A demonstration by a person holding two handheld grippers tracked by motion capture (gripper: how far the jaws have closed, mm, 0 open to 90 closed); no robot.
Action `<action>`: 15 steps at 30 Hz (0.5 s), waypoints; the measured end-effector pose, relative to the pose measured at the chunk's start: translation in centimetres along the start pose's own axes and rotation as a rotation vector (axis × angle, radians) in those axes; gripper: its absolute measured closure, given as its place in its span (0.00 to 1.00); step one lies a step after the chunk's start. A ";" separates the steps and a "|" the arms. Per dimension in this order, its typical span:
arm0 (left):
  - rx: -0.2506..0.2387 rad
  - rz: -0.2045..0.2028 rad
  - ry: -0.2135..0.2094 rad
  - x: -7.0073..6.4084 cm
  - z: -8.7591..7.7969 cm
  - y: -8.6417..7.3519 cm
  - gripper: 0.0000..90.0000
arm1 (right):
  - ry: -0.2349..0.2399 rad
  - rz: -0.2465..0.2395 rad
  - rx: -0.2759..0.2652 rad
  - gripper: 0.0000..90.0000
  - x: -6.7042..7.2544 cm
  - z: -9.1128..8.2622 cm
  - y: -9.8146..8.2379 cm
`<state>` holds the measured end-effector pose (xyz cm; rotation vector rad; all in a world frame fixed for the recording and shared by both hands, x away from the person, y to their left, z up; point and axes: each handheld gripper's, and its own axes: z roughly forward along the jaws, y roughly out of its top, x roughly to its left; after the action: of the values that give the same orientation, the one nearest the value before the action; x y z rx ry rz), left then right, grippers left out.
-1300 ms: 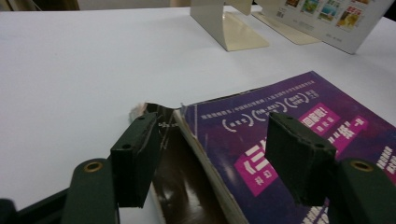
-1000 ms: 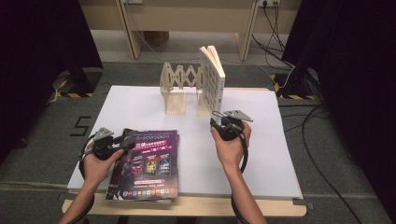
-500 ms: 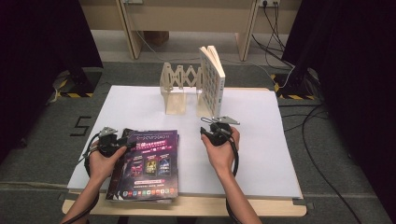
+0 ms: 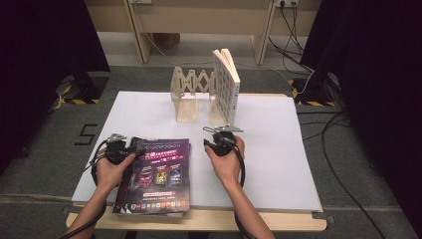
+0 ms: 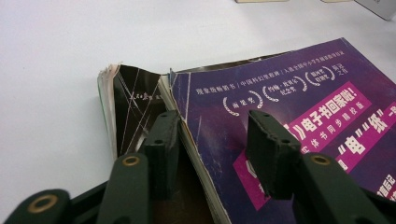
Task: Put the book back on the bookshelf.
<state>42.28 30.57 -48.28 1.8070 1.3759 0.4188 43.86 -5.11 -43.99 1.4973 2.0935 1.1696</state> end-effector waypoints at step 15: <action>0.011 0.055 0.006 -1.2 -0.5 -0.1 0.66 | 0.038 -0.018 0.053 0.62 1.6 1.9 -0.5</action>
<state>41.48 29.73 -47.78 1.8568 1.3373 0.4464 44.15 -2.87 -45.24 1.4869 2.1751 1.1532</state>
